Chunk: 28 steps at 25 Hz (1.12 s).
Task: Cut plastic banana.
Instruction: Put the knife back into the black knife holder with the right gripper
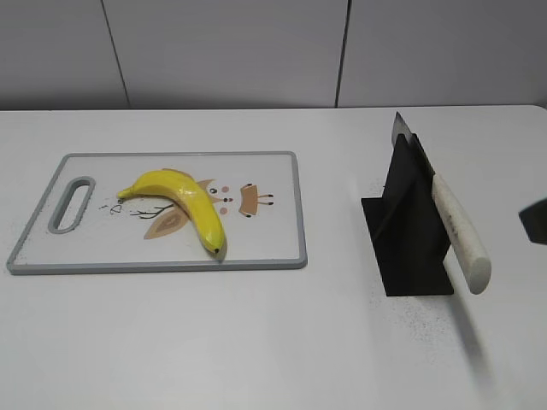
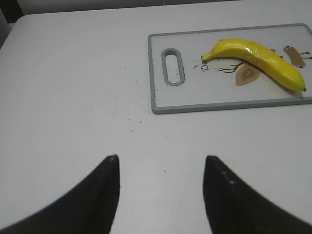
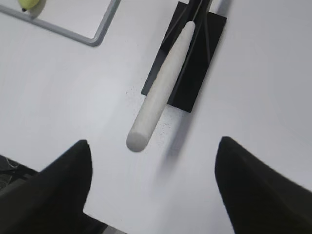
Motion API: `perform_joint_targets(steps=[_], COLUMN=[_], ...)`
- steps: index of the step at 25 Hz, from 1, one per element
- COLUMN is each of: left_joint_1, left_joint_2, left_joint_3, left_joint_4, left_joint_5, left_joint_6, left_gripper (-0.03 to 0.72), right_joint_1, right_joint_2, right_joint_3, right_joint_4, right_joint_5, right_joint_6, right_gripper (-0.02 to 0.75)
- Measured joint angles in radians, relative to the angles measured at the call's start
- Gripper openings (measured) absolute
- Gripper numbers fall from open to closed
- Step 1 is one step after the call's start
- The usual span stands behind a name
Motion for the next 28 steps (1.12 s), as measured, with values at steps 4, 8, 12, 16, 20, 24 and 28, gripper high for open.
perform_joint_targets(steps=[4,8,12,16,20,24,28], left_joint_1=[0.000,0.000,0.000,0.000,0.000,0.000,0.000], left_joint_2=[0.000,0.000,0.000,0.000,0.000,0.000,0.000], left_joint_3=[0.000,0.000,0.000,0.000,0.000,0.000,0.000], left_joint_4=[0.000,0.000,0.000,0.000,0.000,0.000,-0.001], left_joint_5=[0.000,0.000,0.000,0.000,0.000,0.000,0.000], left_joint_6=[0.000,0.000,0.000,0.000,0.000,0.000,0.000], left_gripper=[0.535,0.535,0.535,0.535,0.535,0.535,0.535], right_joint_1=[0.000,0.000,0.000,0.000,0.000,0.000,-0.002], right_joint_2=[-0.188,-0.369,-0.545,-0.690,-0.800,-0.903,-0.953], right_joint_3=[0.110,0.220,0.272,0.317,0.329,0.329,0.329], right_joint_4=[0.008,0.008,0.008,0.008,0.008,0.010,0.010], right_joint_5=[0.023,0.050,0.101,0.125,0.139,0.139,0.140], right_joint_6=[-0.056,-0.064,-0.065,-0.067,-0.067,-0.067,-0.067], right_gripper=[0.590,0.589,0.589,0.589,0.588,0.587,0.585])
